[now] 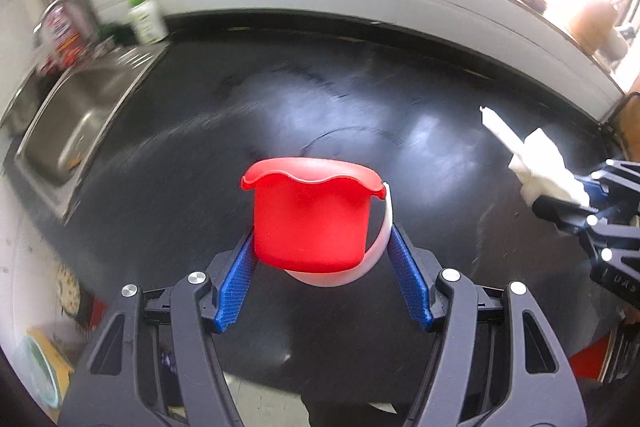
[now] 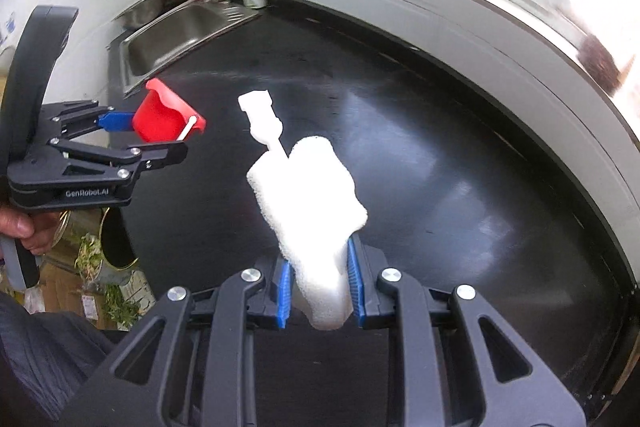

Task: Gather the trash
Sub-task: 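Carry cup and sponge brush over the black bin and release both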

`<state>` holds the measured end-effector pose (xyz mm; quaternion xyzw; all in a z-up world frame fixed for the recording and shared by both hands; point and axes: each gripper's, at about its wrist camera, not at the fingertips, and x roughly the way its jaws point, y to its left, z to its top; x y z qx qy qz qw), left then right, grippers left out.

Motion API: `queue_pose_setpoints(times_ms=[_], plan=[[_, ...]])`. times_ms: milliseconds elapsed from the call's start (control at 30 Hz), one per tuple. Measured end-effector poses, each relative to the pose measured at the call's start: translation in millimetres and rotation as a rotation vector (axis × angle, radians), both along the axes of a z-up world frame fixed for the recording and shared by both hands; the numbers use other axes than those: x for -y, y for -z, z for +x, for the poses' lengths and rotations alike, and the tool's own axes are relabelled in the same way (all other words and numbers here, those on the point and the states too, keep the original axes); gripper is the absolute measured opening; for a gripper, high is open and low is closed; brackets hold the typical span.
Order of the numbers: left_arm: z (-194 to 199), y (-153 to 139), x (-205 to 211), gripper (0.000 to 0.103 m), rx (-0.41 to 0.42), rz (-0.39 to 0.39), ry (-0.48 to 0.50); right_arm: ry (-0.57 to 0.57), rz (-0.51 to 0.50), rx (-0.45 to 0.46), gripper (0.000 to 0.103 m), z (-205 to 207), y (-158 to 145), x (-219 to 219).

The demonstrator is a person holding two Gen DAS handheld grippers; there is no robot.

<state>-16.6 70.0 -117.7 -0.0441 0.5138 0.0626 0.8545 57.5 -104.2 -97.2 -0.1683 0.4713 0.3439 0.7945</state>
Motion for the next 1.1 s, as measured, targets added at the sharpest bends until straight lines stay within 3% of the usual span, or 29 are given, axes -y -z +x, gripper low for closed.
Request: queue_pose_setpoints(times_ms=[200, 333, 633, 867, 1100], plan=[[-69.3, -3.1, -66.4, 0.064, 0.002, 0.001, -0.174, -0.125, 0.014, -0.027, 0.024, -35.5, -2.3, -69.7], [-130.6, 1.6, -117.0, 0.064, -0.011, 0.003, -0.321, -0.278, 0.021, -0.052, 0.024, -73.2, 2.6, -143.5], [-274.2, 46.5, -210.3, 0.064, -0.084, -0.003, -0.635, -0.592, 0.015, -0.186, 0.024, -178.9, 42.0, -299.5], [-323.7, 105.0, -257.1, 0.064, -0.063, -0.103, -0.722, -0.649, -0.058, -0.360, 0.026, -227.3, 104.4, -403.5], [-334.3, 152.0, -287.3, 0.064, -0.055, -0.154, -0.745, -0.671, -0.150, -0.376, 0.034, -249.8, 158.8, -462.1]])
